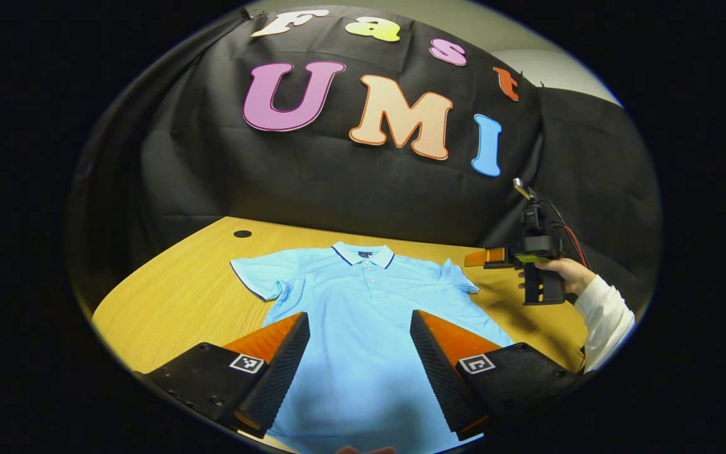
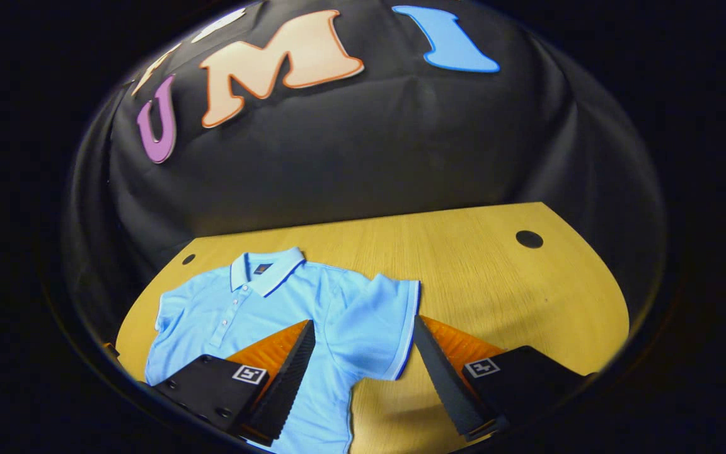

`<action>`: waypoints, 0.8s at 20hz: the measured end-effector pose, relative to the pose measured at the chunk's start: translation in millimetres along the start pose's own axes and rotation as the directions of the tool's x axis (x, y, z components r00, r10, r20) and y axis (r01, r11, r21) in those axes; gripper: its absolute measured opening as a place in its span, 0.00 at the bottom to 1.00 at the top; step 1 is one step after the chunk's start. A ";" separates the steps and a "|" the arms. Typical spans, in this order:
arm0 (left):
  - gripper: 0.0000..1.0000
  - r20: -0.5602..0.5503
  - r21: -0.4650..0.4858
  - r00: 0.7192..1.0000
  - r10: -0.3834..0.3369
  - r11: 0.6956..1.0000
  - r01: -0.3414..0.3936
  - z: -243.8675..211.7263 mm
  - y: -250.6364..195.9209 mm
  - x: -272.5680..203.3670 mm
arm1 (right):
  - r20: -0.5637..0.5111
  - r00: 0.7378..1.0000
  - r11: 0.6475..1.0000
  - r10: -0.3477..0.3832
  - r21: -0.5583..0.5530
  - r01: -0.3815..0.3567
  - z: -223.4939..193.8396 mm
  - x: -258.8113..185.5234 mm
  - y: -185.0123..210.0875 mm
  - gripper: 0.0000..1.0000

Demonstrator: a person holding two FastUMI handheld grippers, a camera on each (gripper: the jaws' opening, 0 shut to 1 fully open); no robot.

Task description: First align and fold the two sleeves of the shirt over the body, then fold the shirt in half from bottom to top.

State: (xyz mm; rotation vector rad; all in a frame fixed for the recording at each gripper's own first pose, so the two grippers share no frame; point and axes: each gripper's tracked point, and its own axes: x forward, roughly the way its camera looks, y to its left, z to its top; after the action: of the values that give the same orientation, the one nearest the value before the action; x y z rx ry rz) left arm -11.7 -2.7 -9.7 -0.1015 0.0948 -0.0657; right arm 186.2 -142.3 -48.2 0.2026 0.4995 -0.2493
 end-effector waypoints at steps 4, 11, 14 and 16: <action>0.96 0.006 0.018 1.000 0.012 1.000 -0.012 1.4 5.7 -1.1 | -0.039 0.997 0.998 -0.068 0.007 0.069 -8.3 33.5 -17.9 0.94; 0.96 -0.029 -0.009 0.999 0.024 1.000 -0.024 -6.4 10.8 6.4 | -0.100 0.991 0.995 -0.094 -0.024 0.092 -31.3 48.3 -23.3 0.97; 0.96 -0.023 -0.004 1.000 0.005 1.000 -0.005 -5.4 3.0 3.8 | -0.093 0.990 0.993 -0.103 -0.061 0.098 -31.7 50.4 -25.4 0.97; 0.96 -0.019 -0.002 1.000 -0.014 1.000 0.014 -3.9 -1.8 3.2 | -0.083 0.988 0.985 -0.131 -0.120 0.121 -33.0 51.0 -32.5 0.89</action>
State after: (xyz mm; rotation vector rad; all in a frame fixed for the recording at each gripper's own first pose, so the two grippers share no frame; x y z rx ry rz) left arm -9.0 -5.1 -13.7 -0.1034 0.1128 -0.0802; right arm 205.5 -174.3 -106.1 0.0703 0.6158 -0.3350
